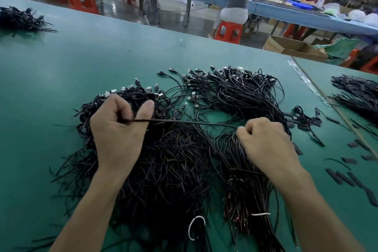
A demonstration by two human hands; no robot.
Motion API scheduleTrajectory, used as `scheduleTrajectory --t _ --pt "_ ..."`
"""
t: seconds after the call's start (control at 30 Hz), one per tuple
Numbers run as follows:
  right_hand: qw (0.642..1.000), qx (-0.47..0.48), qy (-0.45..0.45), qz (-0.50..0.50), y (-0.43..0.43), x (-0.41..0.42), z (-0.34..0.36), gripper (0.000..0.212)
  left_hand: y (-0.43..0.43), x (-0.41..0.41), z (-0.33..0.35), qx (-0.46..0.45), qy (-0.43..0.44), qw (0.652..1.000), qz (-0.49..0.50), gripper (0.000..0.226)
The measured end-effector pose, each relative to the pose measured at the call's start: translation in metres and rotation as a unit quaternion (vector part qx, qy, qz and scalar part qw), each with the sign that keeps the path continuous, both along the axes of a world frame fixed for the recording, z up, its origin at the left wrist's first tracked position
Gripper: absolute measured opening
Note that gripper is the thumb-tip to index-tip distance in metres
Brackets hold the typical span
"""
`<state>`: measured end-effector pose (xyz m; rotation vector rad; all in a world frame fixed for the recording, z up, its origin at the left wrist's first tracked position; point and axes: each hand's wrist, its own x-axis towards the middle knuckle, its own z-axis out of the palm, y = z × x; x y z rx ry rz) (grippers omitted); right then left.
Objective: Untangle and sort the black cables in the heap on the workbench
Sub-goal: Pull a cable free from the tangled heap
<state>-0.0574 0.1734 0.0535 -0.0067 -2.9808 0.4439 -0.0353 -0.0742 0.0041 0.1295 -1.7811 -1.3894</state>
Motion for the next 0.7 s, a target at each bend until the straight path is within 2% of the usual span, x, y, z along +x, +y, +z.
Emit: scheduleTrajectory --t 0.07,0.13,0.17,0.2,0.27,0.33,0.4,0.47,0.5,0.57,0.63,0.7 --pt "0.993 0.101 -0.043 -0.045 0.014 -0.009 -0.008 0.031 0.006 0.005 0.004 -0.083 0.002 0.996 -0.036 0.039" --pt "0.987 0.151 -0.058 -0.022 0.017 -0.009 -0.010 0.029 0.014 0.010 0.007 -0.188 -0.027 0.980 -0.065 0.035" --pt "0.992 0.115 -0.051 0.023 0.014 -0.006 -0.008 0.032 0.019 0.011 0.008 -0.247 -0.052 0.966 -0.063 0.033" --pt "0.995 0.035 -0.045 0.081 0.008 -0.002 -0.004 0.037 0.023 0.013 0.010 -0.302 -0.080 0.948 -0.054 0.032" --pt "0.972 -0.124 -0.049 0.194 -0.012 0.011 0.006 0.045 0.030 0.016 0.010 -0.371 -0.124 0.919 -0.051 0.032" --pt "0.948 -0.162 -0.073 0.265 -0.030 0.022 0.007 0.053 0.033 0.017 0.008 -0.399 -0.132 0.905 -0.071 0.028" --pt "0.943 -0.147 -0.043 0.297 -0.041 0.029 0.002 0.046 0.034 0.020 0.010 -0.400 -0.129 0.902 -0.099 0.027" --pt "0.938 -0.213 0.021 0.273 -0.043 0.028 0.001 0.025 0.034 0.021 0.014 -0.372 -0.122 0.913 -0.112 0.029" --pt "0.933 -0.256 0.051 0.247 -0.040 0.025 0.002 0.021 0.033 0.021 0.016 -0.349 -0.120 0.922 -0.114 0.029" --pt "0.922 -0.316 0.091 0.206 -0.031 0.019 0.003 0.023 0.029 0.021 0.019 -0.281 -0.121 0.945 -0.119 0.034" --pt "0.908 -0.358 0.120 0.181 -0.020 0.013 0.005 0.022 0.025 0.021 0.021 -0.172 -0.121 0.963 -0.170 0.040" --pt "0.894 -0.397 0.138 0.156 -0.012 0.007 0.009 0.021 0.023 0.021 0.024 -0.099 -0.147 0.948 -0.266 0.045"
